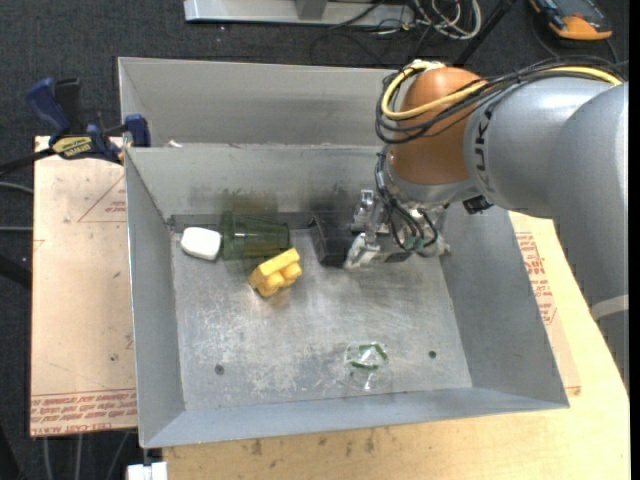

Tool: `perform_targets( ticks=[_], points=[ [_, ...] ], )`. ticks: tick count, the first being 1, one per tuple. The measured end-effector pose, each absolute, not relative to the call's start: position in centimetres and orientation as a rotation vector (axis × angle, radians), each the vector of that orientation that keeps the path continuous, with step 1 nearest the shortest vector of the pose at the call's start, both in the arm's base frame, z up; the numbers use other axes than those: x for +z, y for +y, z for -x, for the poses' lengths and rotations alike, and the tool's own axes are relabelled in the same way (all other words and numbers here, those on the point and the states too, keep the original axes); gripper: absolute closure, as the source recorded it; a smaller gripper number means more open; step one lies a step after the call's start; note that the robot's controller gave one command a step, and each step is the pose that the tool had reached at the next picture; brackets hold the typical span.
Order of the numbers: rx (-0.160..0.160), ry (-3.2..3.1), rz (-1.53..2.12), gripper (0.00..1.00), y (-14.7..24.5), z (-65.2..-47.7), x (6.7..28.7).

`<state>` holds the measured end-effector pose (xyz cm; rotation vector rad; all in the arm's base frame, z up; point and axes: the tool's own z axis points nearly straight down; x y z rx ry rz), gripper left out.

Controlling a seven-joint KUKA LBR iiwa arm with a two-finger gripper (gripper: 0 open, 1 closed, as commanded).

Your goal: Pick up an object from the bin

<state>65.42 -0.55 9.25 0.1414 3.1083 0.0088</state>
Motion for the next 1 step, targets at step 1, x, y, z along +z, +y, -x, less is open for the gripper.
perform_targets(
  ticks=[1],
  points=[
    [0.001, 3.143, -0.105, 1.0, -0.25, -64.76, 22.13]
  ],
)
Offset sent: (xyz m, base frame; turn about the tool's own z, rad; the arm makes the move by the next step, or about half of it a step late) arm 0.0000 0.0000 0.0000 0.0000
